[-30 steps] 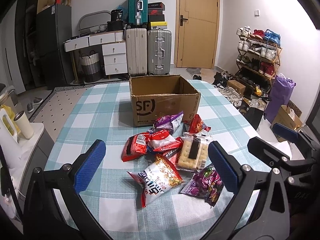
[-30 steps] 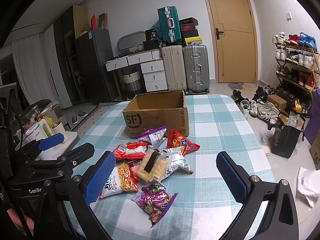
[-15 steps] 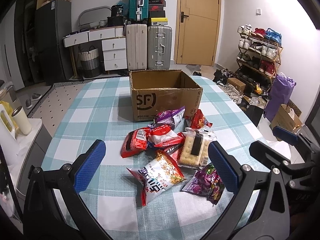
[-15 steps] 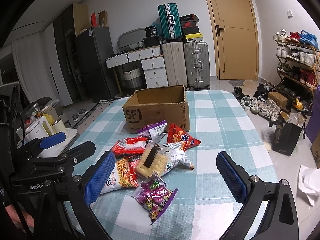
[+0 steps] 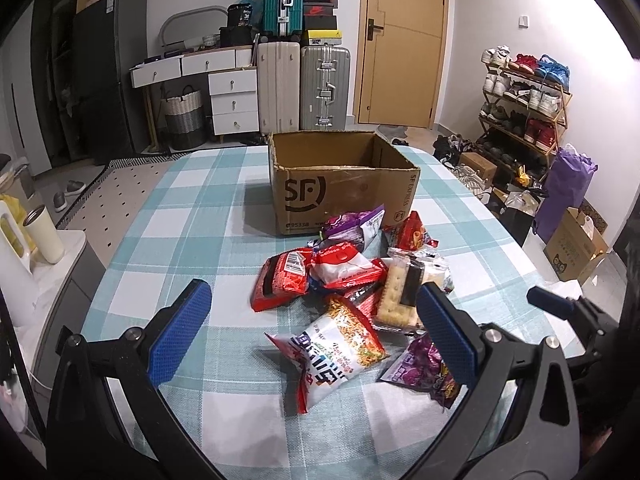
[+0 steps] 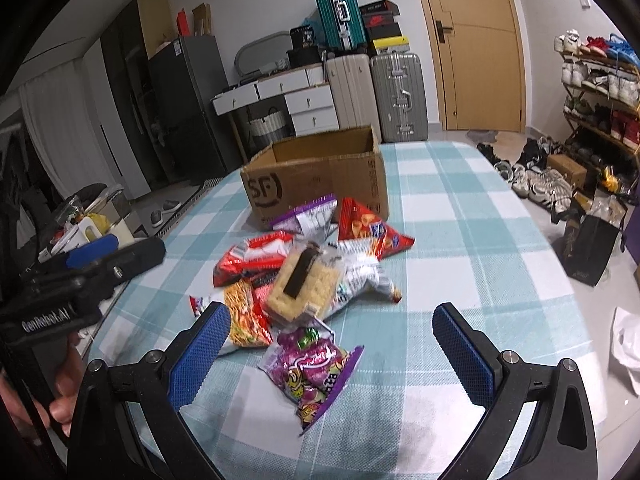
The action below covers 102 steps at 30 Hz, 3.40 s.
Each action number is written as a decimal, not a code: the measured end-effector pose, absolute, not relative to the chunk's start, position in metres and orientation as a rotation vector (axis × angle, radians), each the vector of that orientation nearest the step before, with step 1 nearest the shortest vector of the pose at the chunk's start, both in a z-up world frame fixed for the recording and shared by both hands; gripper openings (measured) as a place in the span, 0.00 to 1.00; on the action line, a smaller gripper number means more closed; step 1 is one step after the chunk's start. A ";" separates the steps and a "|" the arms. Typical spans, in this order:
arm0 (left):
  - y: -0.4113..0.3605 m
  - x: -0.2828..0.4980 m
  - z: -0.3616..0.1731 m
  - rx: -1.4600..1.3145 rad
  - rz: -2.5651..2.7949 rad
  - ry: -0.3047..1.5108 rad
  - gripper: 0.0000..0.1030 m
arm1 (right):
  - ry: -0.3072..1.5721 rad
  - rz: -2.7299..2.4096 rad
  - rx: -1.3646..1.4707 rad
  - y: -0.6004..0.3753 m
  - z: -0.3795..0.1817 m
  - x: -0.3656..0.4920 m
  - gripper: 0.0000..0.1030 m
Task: Organize snacks
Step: 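Lower the right tool onto the purple candy bag and close it, then grasp the white red-printed snack bag with the left tool while the right tool holds the purple bag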
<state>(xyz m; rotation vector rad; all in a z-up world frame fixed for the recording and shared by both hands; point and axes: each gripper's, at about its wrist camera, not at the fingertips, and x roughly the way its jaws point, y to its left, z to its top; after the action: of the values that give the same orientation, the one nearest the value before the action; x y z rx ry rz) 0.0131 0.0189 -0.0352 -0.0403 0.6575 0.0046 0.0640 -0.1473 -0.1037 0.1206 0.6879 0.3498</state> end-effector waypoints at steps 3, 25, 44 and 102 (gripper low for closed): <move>0.022 0.017 -0.040 -0.041 0.009 0.668 0.99 | 0.720 0.359 0.132 -0.147 -0.117 0.069 1.00; 0.038 0.030 -0.063 -0.034 0.027 0.719 0.99 | 0.818 0.421 0.120 -0.129 -0.162 0.088 0.99; 0.070 0.025 -0.071 -0.045 0.089 0.735 0.99 | 0.846 0.483 0.128 -0.126 -0.171 0.089 0.49; 0.052 0.093 -0.163 -0.326 -0.186 1.011 0.75 | 0.770 0.463 0.181 -0.166 -0.159 0.063 0.49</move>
<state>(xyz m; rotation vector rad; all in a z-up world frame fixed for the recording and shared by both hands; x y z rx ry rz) 0.0925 0.0523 -0.1629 -0.3265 1.0114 -0.1856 0.0629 -0.1660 -0.1591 0.1812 0.7705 0.4628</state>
